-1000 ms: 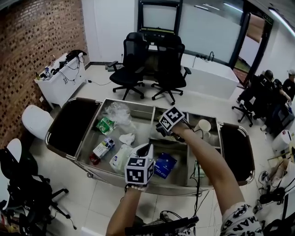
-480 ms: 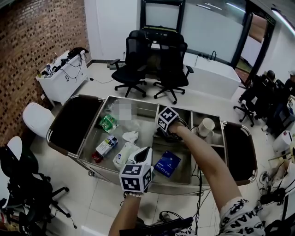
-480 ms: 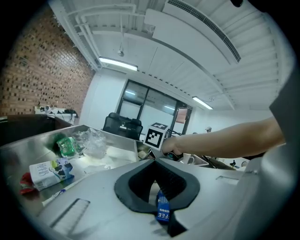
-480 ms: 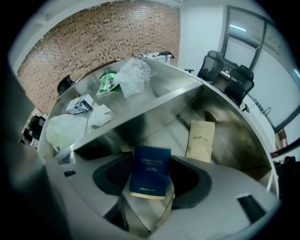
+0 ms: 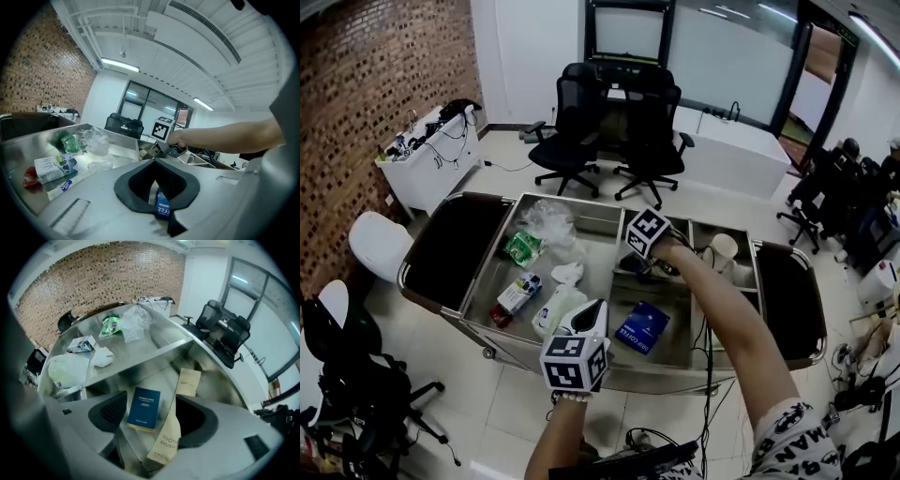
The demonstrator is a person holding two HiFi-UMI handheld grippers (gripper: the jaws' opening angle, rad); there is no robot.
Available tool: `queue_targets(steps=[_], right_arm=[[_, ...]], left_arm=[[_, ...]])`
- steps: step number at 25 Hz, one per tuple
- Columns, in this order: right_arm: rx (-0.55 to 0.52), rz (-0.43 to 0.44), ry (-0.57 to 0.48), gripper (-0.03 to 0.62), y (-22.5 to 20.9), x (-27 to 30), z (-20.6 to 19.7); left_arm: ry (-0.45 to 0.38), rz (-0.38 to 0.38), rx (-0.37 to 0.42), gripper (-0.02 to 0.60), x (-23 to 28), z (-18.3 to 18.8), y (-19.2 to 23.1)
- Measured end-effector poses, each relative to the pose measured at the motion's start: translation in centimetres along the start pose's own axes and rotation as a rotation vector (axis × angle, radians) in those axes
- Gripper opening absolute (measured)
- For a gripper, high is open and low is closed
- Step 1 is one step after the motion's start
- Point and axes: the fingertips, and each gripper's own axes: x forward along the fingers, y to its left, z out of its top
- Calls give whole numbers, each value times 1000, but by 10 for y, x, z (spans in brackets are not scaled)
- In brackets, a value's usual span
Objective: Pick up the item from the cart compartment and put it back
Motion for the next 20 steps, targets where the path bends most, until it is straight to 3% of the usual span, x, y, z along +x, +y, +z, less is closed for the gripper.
queue_targets(steps=[3,4,6,8,13,16,20], right_arm=[[7,13,-155,338,1,-42,4],[22,13,-246,301,4,-63,7],[67,-1,-460,22,9,-111,10],[107,-2,-643,12,18,-158,2],[192,-19,-990,12,48,-261,-51],[229,-60,-1104,12,65,-293,-96],[268,-146,-1166,12,82,-311,-155]], left_arm=[[-13,-5,5,2,3,0,-5],[-18,-7,11,2,4,1,-8],[-28,-11,26,2,4,3,-13],[-35,-11,44,2,5,5,-20],[-62,-16,92,2,3,10,-42],[-77,-15,132,2,-1,8,-61],[-87,-25,193,2,-7,-3,-90]])
